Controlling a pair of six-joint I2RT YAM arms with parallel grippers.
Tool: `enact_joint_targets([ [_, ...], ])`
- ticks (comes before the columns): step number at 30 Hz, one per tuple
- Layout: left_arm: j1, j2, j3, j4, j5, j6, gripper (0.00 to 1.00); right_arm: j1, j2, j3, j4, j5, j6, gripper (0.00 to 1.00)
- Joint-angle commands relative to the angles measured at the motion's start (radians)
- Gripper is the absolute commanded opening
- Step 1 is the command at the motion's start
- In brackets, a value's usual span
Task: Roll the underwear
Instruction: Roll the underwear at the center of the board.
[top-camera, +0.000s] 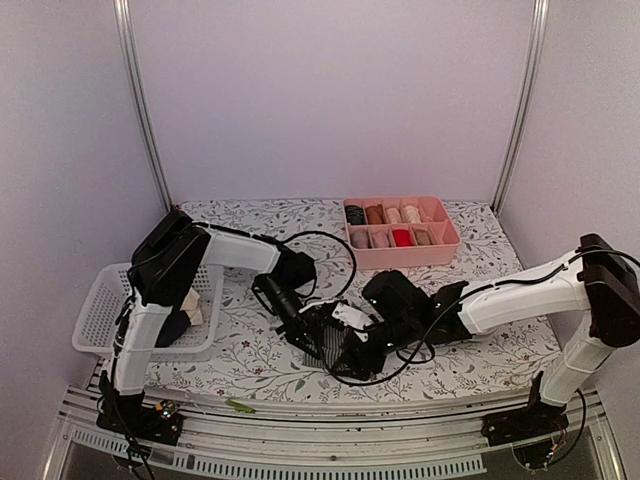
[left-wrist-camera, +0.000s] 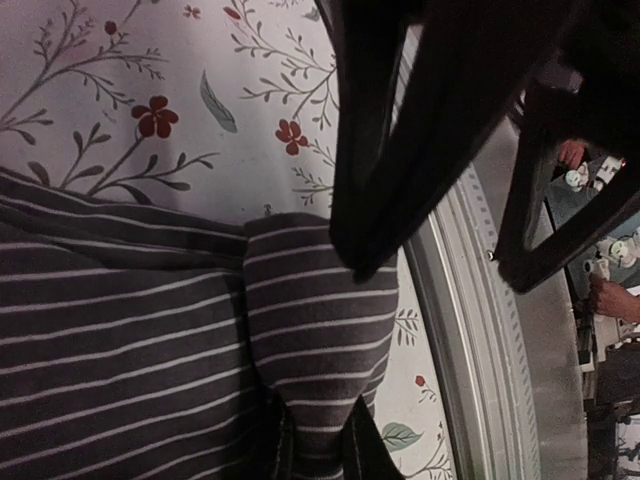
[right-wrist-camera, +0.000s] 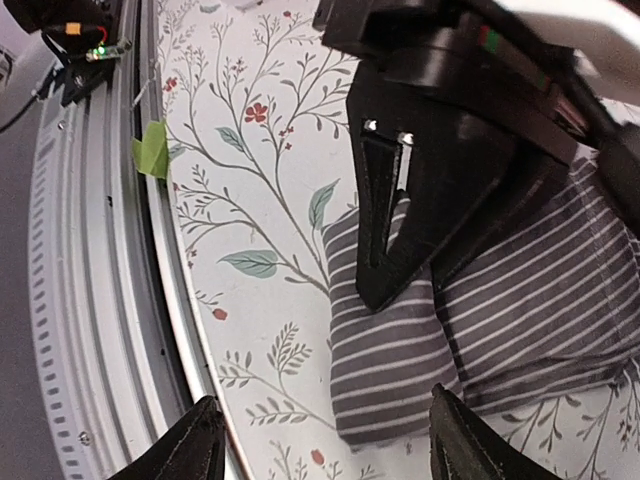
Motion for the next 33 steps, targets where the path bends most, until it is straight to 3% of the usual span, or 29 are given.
enact_joint_targets([
  [1,0.008,0.098,0.033,-0.152,-0.046,0.045,0.0,0.051,0.112,0.073,0.014,0.098,-0.165,0.7],
  [11,0.014,0.125,0.054,-0.161,-0.048,0.052,0.0,0.083,0.228,0.066,0.055,0.174,-0.219,0.63],
  [17,0.015,0.128,0.055,-0.167,-0.05,0.067,0.0,0.083,0.256,0.074,0.04,0.198,-0.224,0.36],
  [22,0.018,0.123,0.064,-0.185,-0.035,0.09,0.0,0.084,0.282,0.104,-0.032,0.217,-0.219,0.0],
  [23,0.019,0.118,0.069,-0.184,-0.033,0.09,0.02,0.085,0.28,0.114,-0.05,0.21,-0.215,0.0],
  [28,0.059,0.031,0.103,-0.14,-0.021,0.038,0.38,0.081,0.243,0.13,-0.099,0.069,-0.131,0.0],
  [33,0.192,-0.221,-0.009,0.161,-0.041,-0.156,0.5,0.036,0.272,0.162,-0.145,-0.201,0.051,0.0],
])
